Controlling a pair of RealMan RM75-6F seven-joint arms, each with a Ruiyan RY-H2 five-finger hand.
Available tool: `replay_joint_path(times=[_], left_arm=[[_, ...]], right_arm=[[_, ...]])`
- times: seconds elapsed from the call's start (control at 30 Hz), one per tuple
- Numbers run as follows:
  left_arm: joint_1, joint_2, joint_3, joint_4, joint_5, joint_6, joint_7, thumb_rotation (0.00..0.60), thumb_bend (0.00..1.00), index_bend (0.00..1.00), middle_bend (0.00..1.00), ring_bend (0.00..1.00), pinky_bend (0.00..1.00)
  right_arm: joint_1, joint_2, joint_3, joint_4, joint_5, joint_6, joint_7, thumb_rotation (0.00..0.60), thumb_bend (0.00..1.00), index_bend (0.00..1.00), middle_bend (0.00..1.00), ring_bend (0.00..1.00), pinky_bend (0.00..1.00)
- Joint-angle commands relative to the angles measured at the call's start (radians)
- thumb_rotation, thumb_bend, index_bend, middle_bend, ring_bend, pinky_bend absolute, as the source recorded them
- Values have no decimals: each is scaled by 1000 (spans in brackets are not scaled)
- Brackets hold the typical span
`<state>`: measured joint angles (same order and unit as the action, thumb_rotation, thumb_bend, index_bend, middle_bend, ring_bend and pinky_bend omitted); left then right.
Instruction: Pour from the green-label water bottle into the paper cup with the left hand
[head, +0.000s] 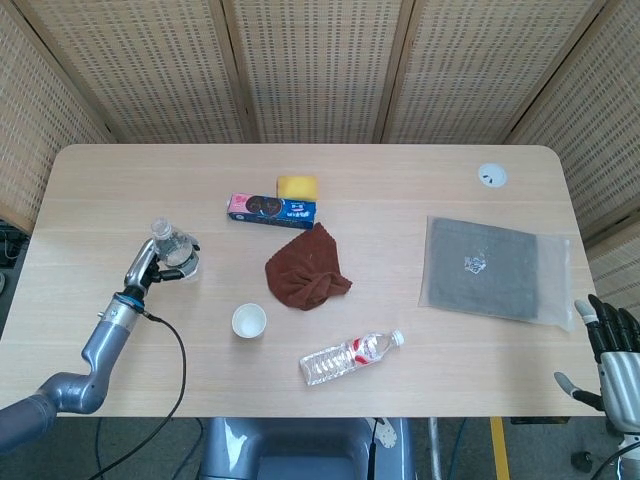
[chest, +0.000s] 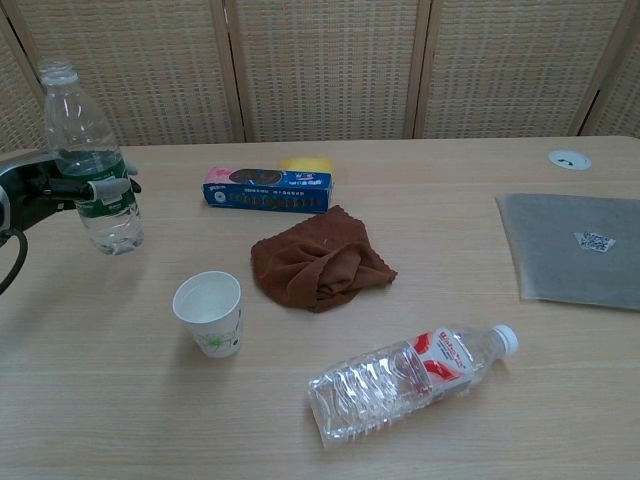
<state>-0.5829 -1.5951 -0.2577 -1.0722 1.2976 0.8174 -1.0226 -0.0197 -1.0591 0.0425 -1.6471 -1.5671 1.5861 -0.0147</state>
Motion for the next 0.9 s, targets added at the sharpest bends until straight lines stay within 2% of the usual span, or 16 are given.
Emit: replay_joint_path(times=[0.03, 0.33, 0.67, 0.9], left_arm=[[4, -65, 23, 84, 51, 11, -111, 600, 503, 555, 463, 298, 289], [-19, -154, 63, 229, 106, 19, -262, 600, 503, 529, 435, 298, 270], [-26, -202, 81, 298, 115, 39, -297, 600, 489, 453, 355, 277, 208], [-22, -208, 91, 302, 113, 43, -310, 600, 486, 206, 139, 99, 124]], right_arm=[[1, -1, 0, 0, 1, -1, -3, 600, 0, 0, 0, 0, 0], [5, -5, 2, 5, 15, -16, -8, 600, 0, 0, 0, 0, 0], [6, -4, 2, 6, 18, -17, -2, 600, 0, 0, 0, 0, 0], [5, -3, 0, 5, 13, -13, 1, 600, 0, 0, 0, 0, 0]])
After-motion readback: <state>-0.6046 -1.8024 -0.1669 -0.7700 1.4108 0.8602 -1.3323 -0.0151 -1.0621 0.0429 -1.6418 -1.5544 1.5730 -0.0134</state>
